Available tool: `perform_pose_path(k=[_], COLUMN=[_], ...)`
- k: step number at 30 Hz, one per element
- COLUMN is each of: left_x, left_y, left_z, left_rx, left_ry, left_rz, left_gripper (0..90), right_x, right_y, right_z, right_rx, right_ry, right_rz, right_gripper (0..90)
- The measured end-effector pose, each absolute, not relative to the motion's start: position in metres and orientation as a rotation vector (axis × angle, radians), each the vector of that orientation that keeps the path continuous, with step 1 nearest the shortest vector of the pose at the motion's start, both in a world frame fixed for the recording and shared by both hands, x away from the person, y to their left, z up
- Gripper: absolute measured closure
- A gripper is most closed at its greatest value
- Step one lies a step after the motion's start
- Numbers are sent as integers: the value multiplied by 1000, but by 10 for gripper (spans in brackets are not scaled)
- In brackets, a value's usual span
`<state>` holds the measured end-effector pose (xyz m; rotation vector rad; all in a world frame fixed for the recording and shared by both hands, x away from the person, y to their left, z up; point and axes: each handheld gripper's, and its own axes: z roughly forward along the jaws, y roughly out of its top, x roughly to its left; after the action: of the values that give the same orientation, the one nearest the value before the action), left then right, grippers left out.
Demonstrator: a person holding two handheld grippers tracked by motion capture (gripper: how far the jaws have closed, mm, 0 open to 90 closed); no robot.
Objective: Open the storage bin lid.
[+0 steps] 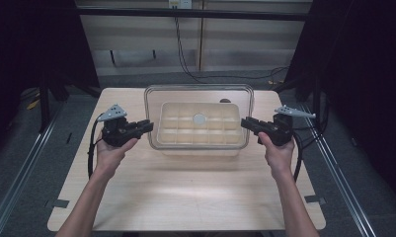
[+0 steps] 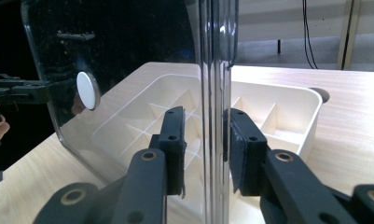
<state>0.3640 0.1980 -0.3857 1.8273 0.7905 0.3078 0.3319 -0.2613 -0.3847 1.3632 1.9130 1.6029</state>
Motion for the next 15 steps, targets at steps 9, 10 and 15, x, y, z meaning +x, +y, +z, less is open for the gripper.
perform_pose_path(k=[9,10,15], left_x=[350,349,345], left_y=[201,201,200], left_z=[-387,-387,-389], left_rx=[1850,1854,1879], left_ry=[791,786,783], left_rz=[312,316,319], left_gripper=[757,757,754], right_x=[321,320,318], right_y=[-259,-258,-259], right_z=[-389,-389,-389], right_rx=[1360,1362,1361], right_ry=[1939,1941,1975], right_rz=[1605,1604,1571], right_gripper=[696,696,695])
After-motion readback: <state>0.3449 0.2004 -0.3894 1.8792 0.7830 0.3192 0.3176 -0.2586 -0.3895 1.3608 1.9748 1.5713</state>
